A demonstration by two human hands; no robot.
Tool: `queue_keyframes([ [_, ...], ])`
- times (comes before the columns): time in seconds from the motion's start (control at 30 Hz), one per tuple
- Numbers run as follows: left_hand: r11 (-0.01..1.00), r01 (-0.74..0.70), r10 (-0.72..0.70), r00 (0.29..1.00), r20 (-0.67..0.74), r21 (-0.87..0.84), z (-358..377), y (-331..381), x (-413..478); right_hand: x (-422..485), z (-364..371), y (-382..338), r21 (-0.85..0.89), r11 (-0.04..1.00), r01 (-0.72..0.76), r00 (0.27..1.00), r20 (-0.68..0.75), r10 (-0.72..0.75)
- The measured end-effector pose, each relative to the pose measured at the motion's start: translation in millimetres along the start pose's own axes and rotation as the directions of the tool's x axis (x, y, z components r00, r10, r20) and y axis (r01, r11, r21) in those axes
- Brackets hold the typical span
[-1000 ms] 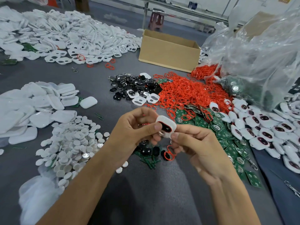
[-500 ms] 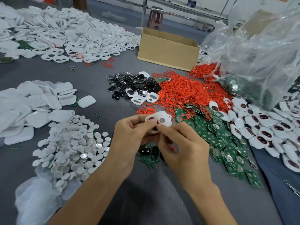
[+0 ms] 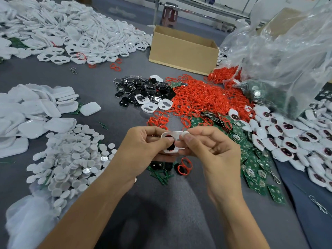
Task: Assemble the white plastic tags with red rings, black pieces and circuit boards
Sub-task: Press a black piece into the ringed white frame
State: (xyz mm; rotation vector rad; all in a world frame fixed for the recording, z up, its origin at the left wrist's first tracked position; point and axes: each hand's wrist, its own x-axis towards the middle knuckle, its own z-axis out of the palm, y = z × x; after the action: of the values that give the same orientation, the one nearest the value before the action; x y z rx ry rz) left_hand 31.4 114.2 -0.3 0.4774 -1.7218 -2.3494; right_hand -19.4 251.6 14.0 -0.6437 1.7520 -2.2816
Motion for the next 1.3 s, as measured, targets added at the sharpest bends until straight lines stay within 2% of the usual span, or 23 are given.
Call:
queue_keyframes([
  [0.37,1.000,-0.006,0.006,1.000,0.003,-0.002,1.0,1.3,0.0,-0.1,-3.6,3.0,0.006,0.996,0.088,0.995,0.039,-0.088],
  [0.57,0.999,-0.033,0.033,0.999,0.006,-0.007,0.1,3.3,-1.3,-4.1,-2.2,2.1,-0.122,0.946,0.301,0.953,0.056,-0.296],
  [0.83,0.999,-0.049,0.049,0.999,0.002,-0.020,-0.5,3.7,-0.8,-7.0,-3.9,2.0,-0.239,0.888,0.393,0.919,0.060,-0.390],
  [0.97,0.999,-0.048,0.048,0.999,-0.004,-0.015,-0.9,2.4,-0.4,-7.8,-3.1,0.2,-0.284,0.891,0.355,0.933,0.057,-0.354],
  [1.17,0.999,-0.042,0.042,0.999,-0.015,-0.009,-1.2,0.8,1.4,-4.8,-1.7,1.3,-0.236,0.951,0.202,0.977,0.113,-0.180],
  [1.3,0.999,-0.042,0.042,0.999,-0.015,-0.013,-1.1,-0.3,2.7,-3.6,-1.5,3.0,-0.242,0.958,0.157,0.982,0.144,-0.124],
])
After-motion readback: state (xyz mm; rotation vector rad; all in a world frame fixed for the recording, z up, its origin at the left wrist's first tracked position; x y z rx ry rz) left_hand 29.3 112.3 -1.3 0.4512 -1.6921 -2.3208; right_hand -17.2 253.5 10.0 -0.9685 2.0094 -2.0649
